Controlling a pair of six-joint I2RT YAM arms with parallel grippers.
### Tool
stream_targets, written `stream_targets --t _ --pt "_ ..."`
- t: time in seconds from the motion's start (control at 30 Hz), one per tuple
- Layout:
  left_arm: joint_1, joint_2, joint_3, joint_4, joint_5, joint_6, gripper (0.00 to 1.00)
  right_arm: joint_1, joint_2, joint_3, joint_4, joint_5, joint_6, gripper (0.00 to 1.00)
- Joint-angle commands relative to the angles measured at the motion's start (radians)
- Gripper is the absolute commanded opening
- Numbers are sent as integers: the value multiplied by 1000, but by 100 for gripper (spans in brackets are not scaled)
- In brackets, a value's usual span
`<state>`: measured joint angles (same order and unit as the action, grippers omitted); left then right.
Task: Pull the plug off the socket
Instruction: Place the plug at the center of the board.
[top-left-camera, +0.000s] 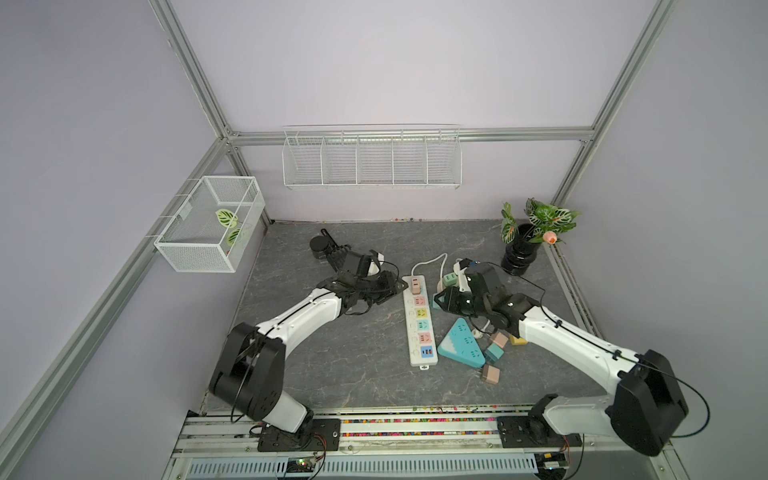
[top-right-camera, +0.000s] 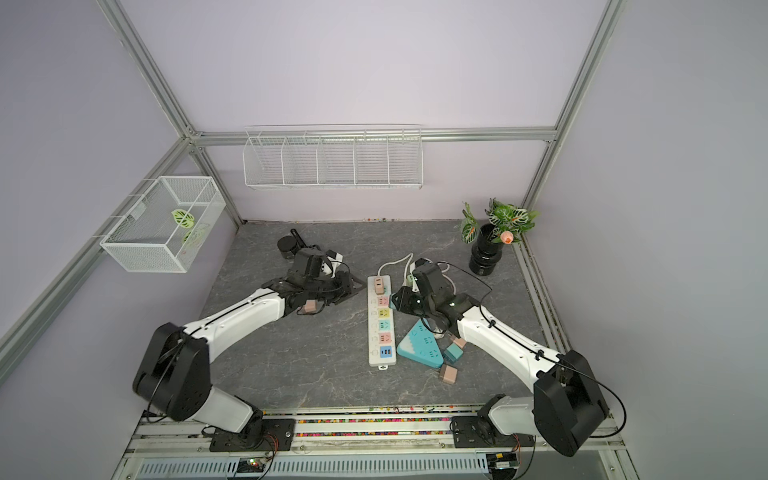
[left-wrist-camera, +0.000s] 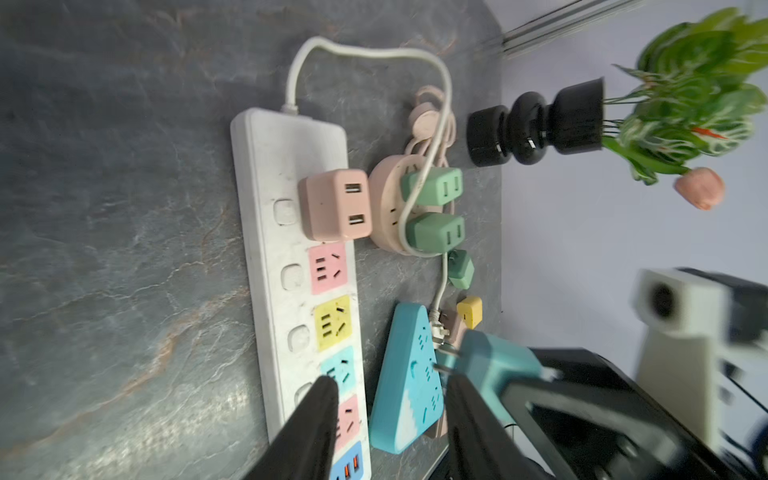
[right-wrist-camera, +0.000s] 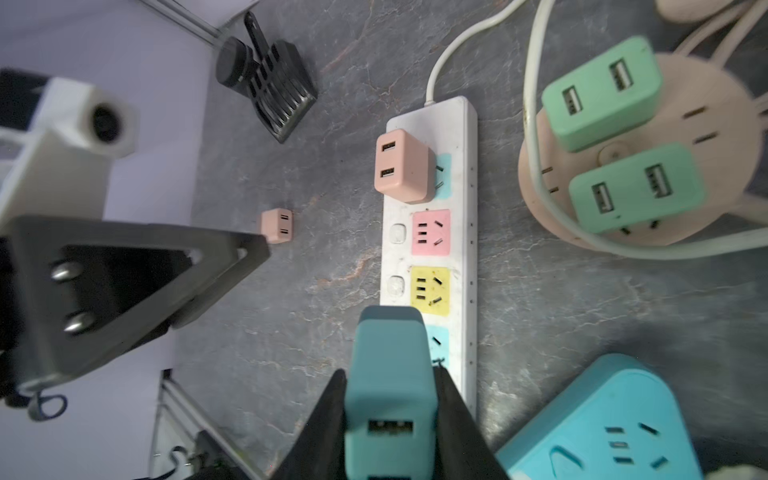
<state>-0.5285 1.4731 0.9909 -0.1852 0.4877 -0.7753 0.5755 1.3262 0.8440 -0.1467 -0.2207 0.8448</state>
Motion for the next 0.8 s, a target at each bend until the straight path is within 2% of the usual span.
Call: stream_targets --t 0.0,0.2,0.37,0.5,0.63,0.77 --pt "1 -121 -71 -69 -134 74 48 -14 5 -91 373 -211 182 23" --pt "4 -388 -175 -125 -377 79 52 -7 118 -125 619 -327 302 23" --pt "5 -562 -279 -134 -519 42 75 37 212 -104 661 -344 327 23" --pt "20 -679 -354 -169 -594 -38 96 88 315 -54 684 -361 343 24" --pt "53 -776 -402 -194 -605 -81 98 154 450 15 745 -388 376 24" --pt "53 -830 -402 -259 -656 -93 99 217 573 128 699 -400 377 24"
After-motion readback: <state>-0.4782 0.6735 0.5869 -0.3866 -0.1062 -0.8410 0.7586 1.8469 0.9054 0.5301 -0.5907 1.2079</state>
